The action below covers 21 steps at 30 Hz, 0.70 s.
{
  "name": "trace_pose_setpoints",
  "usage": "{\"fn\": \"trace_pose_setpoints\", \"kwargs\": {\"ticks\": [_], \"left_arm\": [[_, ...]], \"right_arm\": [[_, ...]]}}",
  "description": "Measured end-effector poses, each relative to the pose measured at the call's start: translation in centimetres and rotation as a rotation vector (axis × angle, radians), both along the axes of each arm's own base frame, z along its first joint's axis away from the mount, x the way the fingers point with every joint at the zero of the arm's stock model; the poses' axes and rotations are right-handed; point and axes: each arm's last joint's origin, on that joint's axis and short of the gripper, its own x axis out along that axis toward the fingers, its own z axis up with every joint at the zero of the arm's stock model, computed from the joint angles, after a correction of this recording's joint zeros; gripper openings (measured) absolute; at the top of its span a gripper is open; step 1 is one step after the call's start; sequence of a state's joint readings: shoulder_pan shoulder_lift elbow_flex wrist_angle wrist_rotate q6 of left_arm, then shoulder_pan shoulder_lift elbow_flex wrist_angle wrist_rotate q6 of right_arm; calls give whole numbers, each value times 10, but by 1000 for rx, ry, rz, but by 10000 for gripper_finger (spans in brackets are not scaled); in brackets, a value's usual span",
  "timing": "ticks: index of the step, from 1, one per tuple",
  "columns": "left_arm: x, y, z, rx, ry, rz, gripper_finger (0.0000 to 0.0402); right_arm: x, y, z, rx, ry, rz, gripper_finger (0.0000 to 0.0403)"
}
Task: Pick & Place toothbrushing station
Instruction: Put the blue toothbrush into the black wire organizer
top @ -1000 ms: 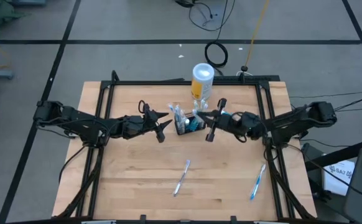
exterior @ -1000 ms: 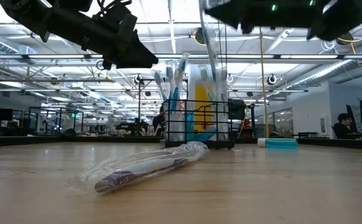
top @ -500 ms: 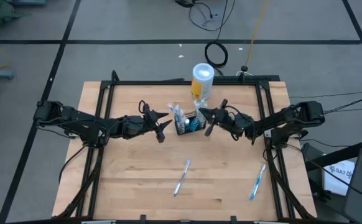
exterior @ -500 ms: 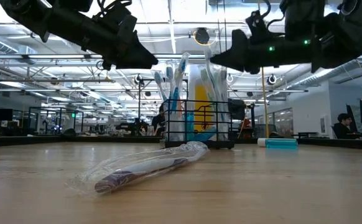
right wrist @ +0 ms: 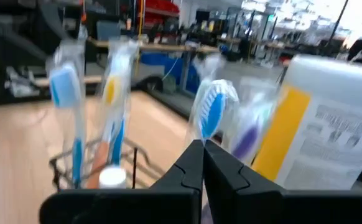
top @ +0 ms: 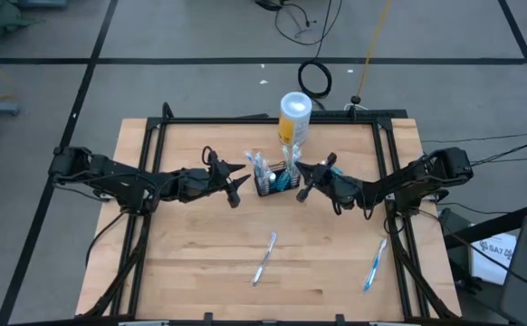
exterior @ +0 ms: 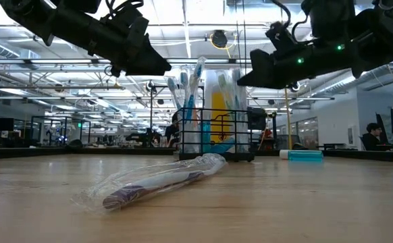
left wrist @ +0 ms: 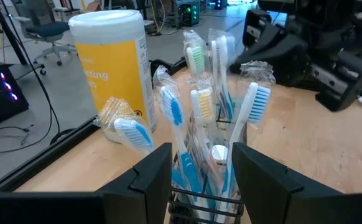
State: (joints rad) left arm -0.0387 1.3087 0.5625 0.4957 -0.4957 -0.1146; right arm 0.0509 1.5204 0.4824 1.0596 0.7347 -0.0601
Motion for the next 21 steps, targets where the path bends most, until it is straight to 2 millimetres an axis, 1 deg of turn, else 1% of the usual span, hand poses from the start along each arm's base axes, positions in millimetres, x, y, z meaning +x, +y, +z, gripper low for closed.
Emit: {"fn": "trace_pose_setpoints", "kwargs": {"ticks": [6,13,16,18,21], "left_arm": [[0,0,0,-3,-2,1,175],[0,0,0,-4,-3,1,175],[0,0,0,-4,-3,1,175],[0,0,0,-3,-2,0,175],[0,0,0,-1,-1,0,175]], "right_arm": [[-1,0,-11,64,63,-6,1],[-1,1,-12,70,74,-3,8],[-1,2,-12,43,94,7,10],[-2,4,-11,17,110,20,18],[-2,7,-7,3,106,32,41]]}}
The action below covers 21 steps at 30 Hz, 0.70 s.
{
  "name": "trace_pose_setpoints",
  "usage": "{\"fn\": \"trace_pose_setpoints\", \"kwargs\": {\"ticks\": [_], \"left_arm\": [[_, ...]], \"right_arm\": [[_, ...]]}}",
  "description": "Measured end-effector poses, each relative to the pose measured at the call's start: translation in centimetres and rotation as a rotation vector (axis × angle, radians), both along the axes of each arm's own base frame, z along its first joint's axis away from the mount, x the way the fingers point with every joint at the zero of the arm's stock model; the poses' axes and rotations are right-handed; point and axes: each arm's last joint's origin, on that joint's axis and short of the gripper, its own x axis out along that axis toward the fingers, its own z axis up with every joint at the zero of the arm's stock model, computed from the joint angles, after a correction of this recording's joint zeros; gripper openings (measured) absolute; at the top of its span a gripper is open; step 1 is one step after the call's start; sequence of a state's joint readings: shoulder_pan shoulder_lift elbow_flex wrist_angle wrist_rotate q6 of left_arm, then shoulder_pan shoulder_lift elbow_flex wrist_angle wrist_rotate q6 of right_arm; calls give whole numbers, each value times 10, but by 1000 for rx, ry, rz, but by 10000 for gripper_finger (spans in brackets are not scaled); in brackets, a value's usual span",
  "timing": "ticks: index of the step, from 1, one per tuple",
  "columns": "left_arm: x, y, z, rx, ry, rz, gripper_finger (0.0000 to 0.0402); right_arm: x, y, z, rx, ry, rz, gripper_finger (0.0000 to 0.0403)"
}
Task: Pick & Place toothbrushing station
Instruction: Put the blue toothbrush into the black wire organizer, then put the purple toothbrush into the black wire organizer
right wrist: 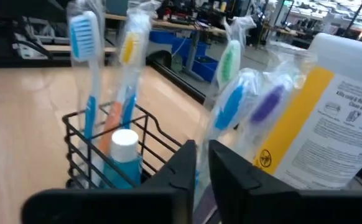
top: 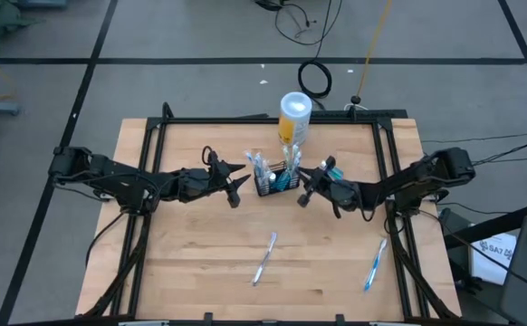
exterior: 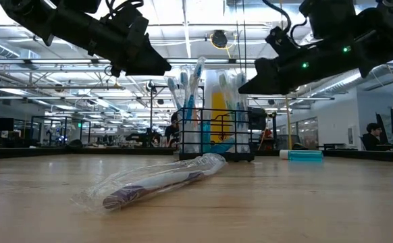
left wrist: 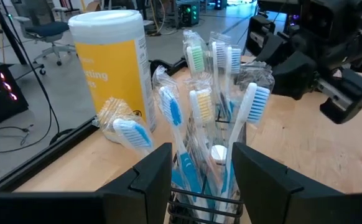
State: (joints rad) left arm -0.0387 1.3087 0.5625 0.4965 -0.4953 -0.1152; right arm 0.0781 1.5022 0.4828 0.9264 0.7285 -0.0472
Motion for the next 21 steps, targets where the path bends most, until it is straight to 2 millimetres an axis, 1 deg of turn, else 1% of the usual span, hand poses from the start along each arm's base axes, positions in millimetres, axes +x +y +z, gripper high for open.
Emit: {"fn": "trace_pose_setpoints", "kwargs": {"ticks": [7,11,13,17,21], "left_arm": [[0,0,0,1,1,0,175],[0,0,0,1,2,0,175],[0,0,0,1,3,0,175],[0,0,0,1,4,0,175],[0,0,0,2,5,0,175]], "right_arm": [[-5,1,17,13,-79,3,118],[-10,0,30,7,-122,3,151],[-13,0,36,-7,-136,3,162],[-20,-1,44,-28,-105,5,173],[-27,2,46,59,-108,13,175]]}}
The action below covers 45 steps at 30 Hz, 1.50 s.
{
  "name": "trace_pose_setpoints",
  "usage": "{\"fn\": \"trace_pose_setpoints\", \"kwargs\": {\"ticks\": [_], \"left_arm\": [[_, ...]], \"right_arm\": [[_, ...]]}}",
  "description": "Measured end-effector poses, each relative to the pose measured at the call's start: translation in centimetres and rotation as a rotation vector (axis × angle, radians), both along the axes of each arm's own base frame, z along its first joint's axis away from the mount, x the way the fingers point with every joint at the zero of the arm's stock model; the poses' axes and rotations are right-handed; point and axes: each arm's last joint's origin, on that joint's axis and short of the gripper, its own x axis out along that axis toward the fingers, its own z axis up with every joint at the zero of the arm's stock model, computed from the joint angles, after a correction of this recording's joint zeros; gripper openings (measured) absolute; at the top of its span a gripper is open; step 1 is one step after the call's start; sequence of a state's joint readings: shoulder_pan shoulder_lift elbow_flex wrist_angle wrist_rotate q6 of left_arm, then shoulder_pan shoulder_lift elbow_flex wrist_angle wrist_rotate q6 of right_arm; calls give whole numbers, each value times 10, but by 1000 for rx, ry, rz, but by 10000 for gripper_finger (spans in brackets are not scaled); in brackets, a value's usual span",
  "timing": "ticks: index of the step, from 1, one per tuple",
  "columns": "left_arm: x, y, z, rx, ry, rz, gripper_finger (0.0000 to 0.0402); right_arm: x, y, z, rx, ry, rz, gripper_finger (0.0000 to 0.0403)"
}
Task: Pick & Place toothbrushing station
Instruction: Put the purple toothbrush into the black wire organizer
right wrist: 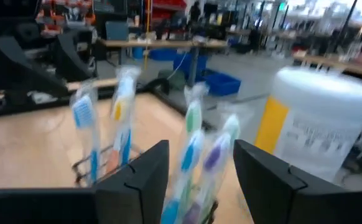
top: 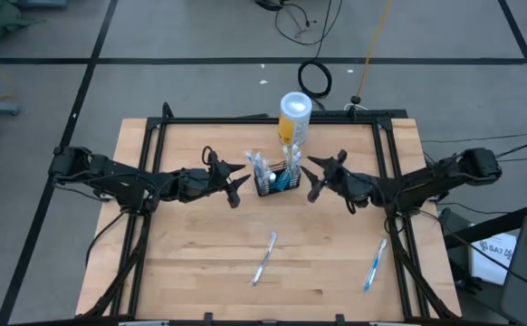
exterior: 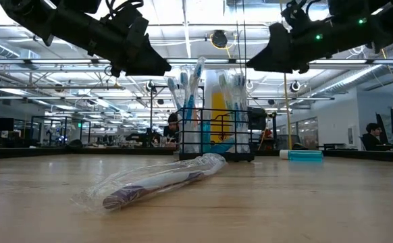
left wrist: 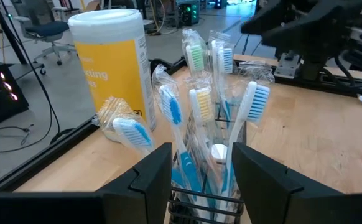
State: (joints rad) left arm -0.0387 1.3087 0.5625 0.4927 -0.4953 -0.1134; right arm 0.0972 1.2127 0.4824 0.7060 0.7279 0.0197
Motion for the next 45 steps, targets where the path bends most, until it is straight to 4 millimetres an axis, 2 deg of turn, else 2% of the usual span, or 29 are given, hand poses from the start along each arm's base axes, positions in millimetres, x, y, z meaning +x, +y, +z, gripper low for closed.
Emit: {"fn": "trace_pose_setpoints", "kwargs": {"ticks": [5,8,13,20,24,31,38,42,45], "left_arm": [[0,-1,0,-39,-15,-5,175],[1,-6,0,-77,-25,-107,175],[4,-20,9,-115,-113,-319,175],[4,-44,16,-188,-181,-410,175],[15,-66,27,-199,-124,-401,175],[56,-109,42,-193,55,-415,175],[84,-125,23,-255,226,-393,175],[96,-126,5,-353,267,-391,175],[100,-131,-16,-439,334,-381,175]], "right_arm": [[-3,12,-8,111,55,147,168],[-4,18,-12,127,98,219,165],[-5,20,-17,141,168,304,167],[-6,24,-23,228,219,436,165],[-6,26,-24,299,207,481,167],[-6,26,-24,315,209,484,165],[-7,26,-25,316,221,482,165],[-7,26,-26,336,222,475,164],[-7,26,-27,373,215,462,164]]}}
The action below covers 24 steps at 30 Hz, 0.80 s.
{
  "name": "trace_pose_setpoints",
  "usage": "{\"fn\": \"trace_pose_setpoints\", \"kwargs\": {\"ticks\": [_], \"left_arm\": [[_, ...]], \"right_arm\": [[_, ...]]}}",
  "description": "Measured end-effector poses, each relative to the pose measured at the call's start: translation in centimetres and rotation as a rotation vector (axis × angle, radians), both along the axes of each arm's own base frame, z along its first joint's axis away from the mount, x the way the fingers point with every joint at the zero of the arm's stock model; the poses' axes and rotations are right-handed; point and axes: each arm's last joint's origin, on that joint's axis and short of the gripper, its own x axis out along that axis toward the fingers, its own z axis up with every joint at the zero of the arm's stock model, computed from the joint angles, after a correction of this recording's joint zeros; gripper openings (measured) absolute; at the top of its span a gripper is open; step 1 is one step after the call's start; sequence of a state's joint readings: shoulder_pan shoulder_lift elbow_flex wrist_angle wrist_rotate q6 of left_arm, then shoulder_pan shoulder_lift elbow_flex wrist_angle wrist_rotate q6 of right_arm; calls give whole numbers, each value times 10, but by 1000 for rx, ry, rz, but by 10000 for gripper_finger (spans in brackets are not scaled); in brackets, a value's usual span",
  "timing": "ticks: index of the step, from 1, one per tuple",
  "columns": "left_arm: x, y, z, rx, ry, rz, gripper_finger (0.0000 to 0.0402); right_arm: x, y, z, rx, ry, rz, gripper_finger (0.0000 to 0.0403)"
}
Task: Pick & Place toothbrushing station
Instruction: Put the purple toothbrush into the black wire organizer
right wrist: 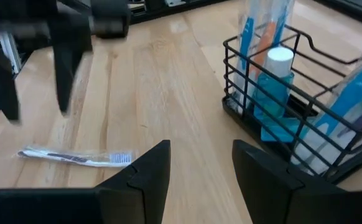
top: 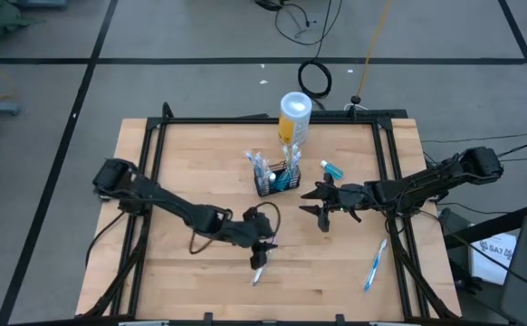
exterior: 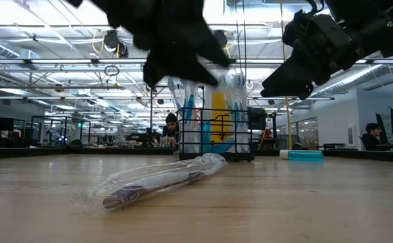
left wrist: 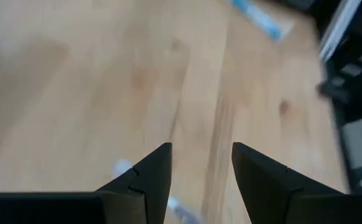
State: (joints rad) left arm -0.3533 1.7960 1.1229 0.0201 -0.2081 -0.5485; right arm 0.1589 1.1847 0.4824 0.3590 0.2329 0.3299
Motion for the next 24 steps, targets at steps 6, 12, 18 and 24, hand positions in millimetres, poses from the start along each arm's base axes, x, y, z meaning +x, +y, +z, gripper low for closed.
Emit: {"fn": "trace_pose_setpoints", "kwargs": {"ticks": [6,12,18,24], "left_arm": [[4,-12,-46,-13,116,77,175],[11,1,-59,39,119,172,175],[13,9,-60,-51,148,210,175],[5,0,-64,-122,217,223,175]], "right_arm": [[0,0,0,26,2,-12,165],[0,0,0,25,3,-12,163],[0,0,-1,25,4,-12,163],[0,0,-1,97,-3,-43,160]]}}
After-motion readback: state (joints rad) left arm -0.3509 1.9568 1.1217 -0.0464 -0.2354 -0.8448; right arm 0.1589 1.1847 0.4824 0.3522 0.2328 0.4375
